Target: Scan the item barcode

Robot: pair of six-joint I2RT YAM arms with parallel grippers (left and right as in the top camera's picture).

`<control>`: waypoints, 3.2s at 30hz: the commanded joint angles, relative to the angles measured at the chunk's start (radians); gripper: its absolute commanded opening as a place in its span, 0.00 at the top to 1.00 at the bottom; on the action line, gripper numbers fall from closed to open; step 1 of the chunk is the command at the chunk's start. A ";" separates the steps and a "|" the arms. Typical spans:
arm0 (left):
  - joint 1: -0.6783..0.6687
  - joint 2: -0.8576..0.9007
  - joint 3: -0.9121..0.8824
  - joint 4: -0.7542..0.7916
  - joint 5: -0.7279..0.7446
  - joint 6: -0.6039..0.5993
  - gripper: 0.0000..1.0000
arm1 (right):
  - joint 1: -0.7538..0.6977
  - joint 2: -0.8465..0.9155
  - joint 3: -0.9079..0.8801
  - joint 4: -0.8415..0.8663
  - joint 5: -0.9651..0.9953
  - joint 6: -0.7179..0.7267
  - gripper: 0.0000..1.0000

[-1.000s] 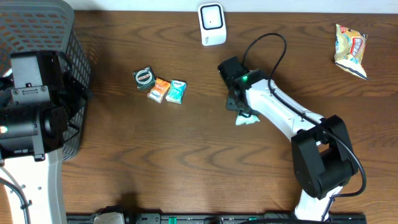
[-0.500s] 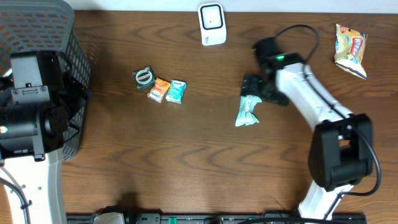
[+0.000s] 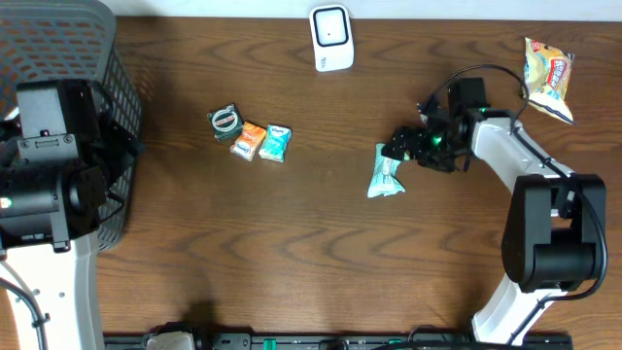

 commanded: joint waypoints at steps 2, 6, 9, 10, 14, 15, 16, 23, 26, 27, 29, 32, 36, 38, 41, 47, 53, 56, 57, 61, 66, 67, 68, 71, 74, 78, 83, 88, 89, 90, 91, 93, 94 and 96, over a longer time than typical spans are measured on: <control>0.005 0.001 -0.005 -0.003 -0.010 -0.016 0.02 | 0.006 0.001 -0.080 0.099 -0.128 -0.034 0.02; 0.005 0.001 -0.005 -0.003 -0.010 -0.016 0.02 | 0.008 0.020 -0.118 0.173 -0.148 -0.029 0.01; 0.005 0.001 -0.005 -0.003 -0.010 -0.016 0.02 | 0.007 0.056 -0.127 0.203 -0.159 -0.014 0.25; 0.005 0.001 -0.005 -0.003 -0.010 -0.016 0.02 | 0.007 0.063 -0.127 0.203 -0.160 -0.013 0.30; 0.005 0.001 -0.005 -0.003 -0.010 -0.016 0.02 | 0.008 0.075 -0.127 0.200 -0.149 -0.012 0.57; 0.005 0.001 -0.005 -0.003 -0.010 -0.016 0.02 | 0.010 0.074 -0.127 0.202 -0.148 -0.012 0.64; 0.005 0.001 -0.005 -0.003 -0.010 -0.016 0.02 | 0.010 0.074 -0.126 0.208 -0.149 -0.012 0.71; 0.005 0.001 -0.005 -0.003 -0.010 -0.016 0.02 | 0.008 0.047 -0.085 0.155 -0.143 -0.011 0.98; 0.005 0.001 -0.005 -0.003 -0.010 -0.016 0.02 | 0.013 0.003 -0.023 0.057 -0.040 -0.011 0.98; 0.005 0.001 -0.005 -0.003 -0.010 -0.016 0.02 | 0.017 -0.011 -0.004 0.026 0.006 -0.006 0.99; 0.005 0.001 -0.005 -0.003 -0.010 -0.016 0.02 | 0.036 -0.050 0.047 -0.057 0.175 0.031 0.99; 0.005 0.001 -0.005 -0.003 -0.010 -0.016 0.02 | 0.089 -0.109 0.098 -0.144 0.464 0.100 0.98; 0.005 0.001 -0.005 -0.003 -0.010 -0.016 0.02 | 0.204 -0.162 0.101 -0.195 0.853 0.186 0.98; 0.005 0.001 -0.005 -0.003 -0.010 -0.016 0.02 | 0.271 -0.156 0.095 -0.210 1.058 0.250 0.98; 0.005 0.001 -0.005 -0.003 -0.010 -0.016 0.03 | 0.349 -0.120 0.076 -0.208 1.285 0.325 0.98; 0.005 0.001 -0.005 -0.003 -0.010 -0.016 0.02 | 0.438 0.034 0.070 -0.201 1.535 0.352 0.99; 0.005 0.001 -0.005 -0.003 -0.010 -0.016 0.02 | 0.510 0.126 0.070 -0.221 1.426 0.352 0.95; 0.005 0.001 -0.005 -0.003 -0.010 -0.016 0.02 | 0.551 0.125 0.072 -0.227 1.295 0.349 0.82; 0.005 0.001 -0.005 -0.003 -0.010 -0.016 0.02 | 0.567 0.125 0.072 -0.227 1.242 0.347 0.76; 0.005 0.001 -0.005 -0.003 -0.010 -0.016 0.02 | 0.608 0.125 0.076 -0.231 1.121 0.347 0.44; 0.005 0.001 -0.005 -0.003 -0.010 -0.016 0.02 | 0.630 0.124 0.134 -0.288 1.033 0.348 0.02; 0.005 0.001 -0.005 -0.003 -0.010 -0.016 0.02 | 0.629 0.124 0.177 -0.335 1.005 0.348 0.01; 0.005 0.001 -0.005 -0.003 -0.010 -0.016 0.03 | 0.625 0.124 0.207 -0.365 0.993 0.348 0.01; 0.005 0.001 -0.005 -0.003 -0.010 -0.016 0.02 | 0.587 0.118 0.345 -0.488 0.984 0.348 0.01; 0.005 0.001 -0.005 -0.003 -0.010 -0.016 0.02 | 0.533 0.111 0.455 -0.570 0.967 0.342 0.01; 0.005 0.001 -0.005 -0.003 -0.010 -0.016 0.03 | 0.407 0.111 0.551 -0.612 0.829 0.207 0.33; 0.005 0.001 -0.005 -0.003 -0.010 -0.016 0.02 | 0.242 0.112 0.525 -0.654 0.588 0.071 0.99; 0.005 0.001 -0.005 -0.003 -0.010 -0.016 0.02 | 0.171 0.112 0.430 -0.651 0.542 0.070 0.99; 0.005 0.001 -0.005 -0.003 -0.010 -0.016 0.02 | 0.166 0.112 0.406 -0.644 0.542 0.070 0.99; 0.005 0.001 -0.005 -0.003 -0.010 -0.016 0.02 | 0.164 0.112 0.376 -0.629 0.541 0.070 0.99; 0.005 0.001 -0.005 -0.003 -0.010 -0.016 0.02 | 0.164 0.112 0.332 -0.601 0.534 0.070 0.99; 0.005 0.001 -0.005 -0.003 -0.010 -0.016 0.02 | 0.172 0.112 0.276 -0.552 0.508 0.070 0.99; 0.005 0.001 -0.005 -0.003 -0.010 -0.016 0.02 | 0.177 0.112 0.246 -0.524 0.473 0.070 0.99; 0.005 0.001 -0.005 -0.003 -0.010 -0.016 0.02 | 0.188 0.112 0.207 -0.478 0.408 0.071 0.99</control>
